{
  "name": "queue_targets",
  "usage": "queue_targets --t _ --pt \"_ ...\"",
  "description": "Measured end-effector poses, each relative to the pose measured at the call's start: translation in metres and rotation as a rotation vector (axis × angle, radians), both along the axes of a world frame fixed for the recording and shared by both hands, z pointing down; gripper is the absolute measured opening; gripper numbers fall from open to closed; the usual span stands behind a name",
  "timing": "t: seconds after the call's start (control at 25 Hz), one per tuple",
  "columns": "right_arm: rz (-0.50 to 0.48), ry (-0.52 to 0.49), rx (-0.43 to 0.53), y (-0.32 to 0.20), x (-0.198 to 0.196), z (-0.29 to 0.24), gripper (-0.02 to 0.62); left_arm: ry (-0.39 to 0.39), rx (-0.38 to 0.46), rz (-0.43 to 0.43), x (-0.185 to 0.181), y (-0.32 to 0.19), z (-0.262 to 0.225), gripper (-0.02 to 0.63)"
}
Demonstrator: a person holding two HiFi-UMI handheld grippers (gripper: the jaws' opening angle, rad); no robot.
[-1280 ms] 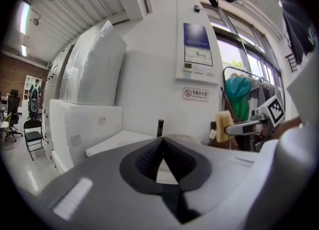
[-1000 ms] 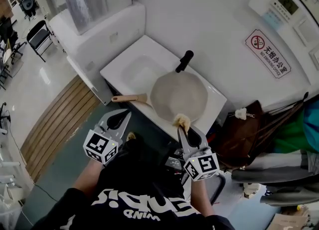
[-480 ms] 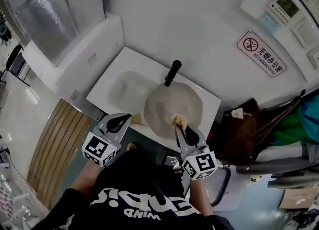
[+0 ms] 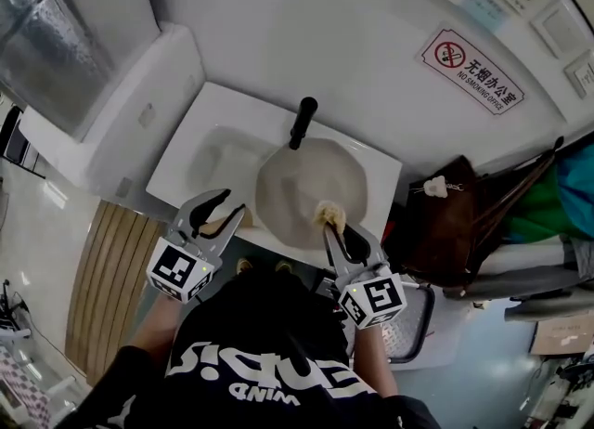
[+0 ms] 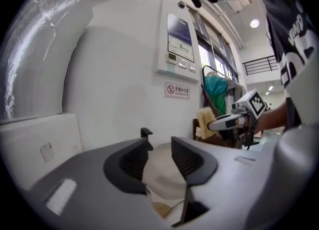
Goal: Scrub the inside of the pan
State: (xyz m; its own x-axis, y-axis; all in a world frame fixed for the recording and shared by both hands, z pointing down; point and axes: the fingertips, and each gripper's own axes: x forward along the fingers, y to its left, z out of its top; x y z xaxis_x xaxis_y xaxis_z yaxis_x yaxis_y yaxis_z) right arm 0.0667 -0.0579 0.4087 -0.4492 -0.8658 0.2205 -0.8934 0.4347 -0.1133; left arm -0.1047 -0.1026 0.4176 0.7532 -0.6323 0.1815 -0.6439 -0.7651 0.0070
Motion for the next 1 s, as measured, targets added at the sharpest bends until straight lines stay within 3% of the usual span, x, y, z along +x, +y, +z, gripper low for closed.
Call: queue_targets --t 0.12,0.24,0.72,1.0 --pt "0.000 -0.005 -0.003 -0.002 0.005 0.003 0.077 -0.026 -0.011 0.003 0.002 -0.001 0.005 0.172" --pt "-0.006 0.001 0.006 -0.009 0.008 0.001 0.077 -0.125 -0.052 0.044 -0.001 -0.008 0.026 0.253" --pt "-0.036 0.001 -0.017 -0.031 0.015 0.016 0.077 -0.623 -0.322 0.270 -0.031 0.011 0.165 0.252" --pt "-0.053 -0.001 -0.041 -0.038 0.011 0.025 0.077 -0.765 -0.410 0.322 -0.033 0.021 0.215 0.227"
